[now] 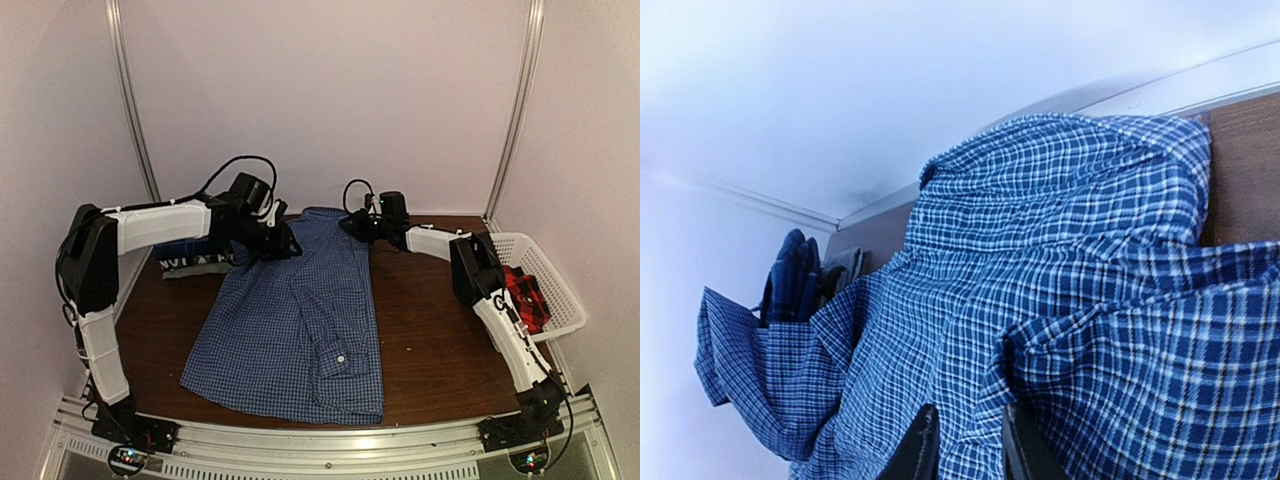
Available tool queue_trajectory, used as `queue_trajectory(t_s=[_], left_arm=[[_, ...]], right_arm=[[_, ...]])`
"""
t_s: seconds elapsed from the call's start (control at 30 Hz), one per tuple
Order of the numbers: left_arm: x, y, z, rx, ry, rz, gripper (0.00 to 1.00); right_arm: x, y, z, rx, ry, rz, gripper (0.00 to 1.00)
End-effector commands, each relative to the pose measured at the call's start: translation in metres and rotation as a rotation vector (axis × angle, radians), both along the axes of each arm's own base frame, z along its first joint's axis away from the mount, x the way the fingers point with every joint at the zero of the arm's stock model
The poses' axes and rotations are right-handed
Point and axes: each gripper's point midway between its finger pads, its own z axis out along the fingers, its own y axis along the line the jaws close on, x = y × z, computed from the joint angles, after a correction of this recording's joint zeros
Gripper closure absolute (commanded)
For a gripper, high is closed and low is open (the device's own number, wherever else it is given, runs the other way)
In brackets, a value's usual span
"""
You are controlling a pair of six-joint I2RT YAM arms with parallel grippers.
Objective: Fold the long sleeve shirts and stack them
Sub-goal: Smooth out the 1/3-folded shirt at the center of the board.
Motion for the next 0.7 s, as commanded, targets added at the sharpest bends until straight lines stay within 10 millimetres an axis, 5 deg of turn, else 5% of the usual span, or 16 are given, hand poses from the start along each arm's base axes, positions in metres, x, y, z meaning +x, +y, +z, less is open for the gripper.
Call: queue_trajectory(t_s=[0.0,0.13,0.33,0.67], left_arm=[[-0.003,0.003,0.019,-0.016,-0.045,-0.023,0.64],[-0.005,0.008,0.026,-0.016,-0.067,-0.013,0.64],[-0.018,0.011,0.034,-0.072,-0.078,-0.003,0.64],[-0.043,0.018,0.026,-0.080,-0.049,-0.003,0.64]], right_arm=[[0.005,-0.002,0.034,0.052,-0.040,0.001,0.72],[-0.004,-0.012,0.063,-0.010,-0.070,0.012,0.62],[-0.039,-0.032,0.073,-0.165,-0.071,0.038,0.48],[-0.100,-0.069,0.037,-0.333,0.038,0.031,0.48]])
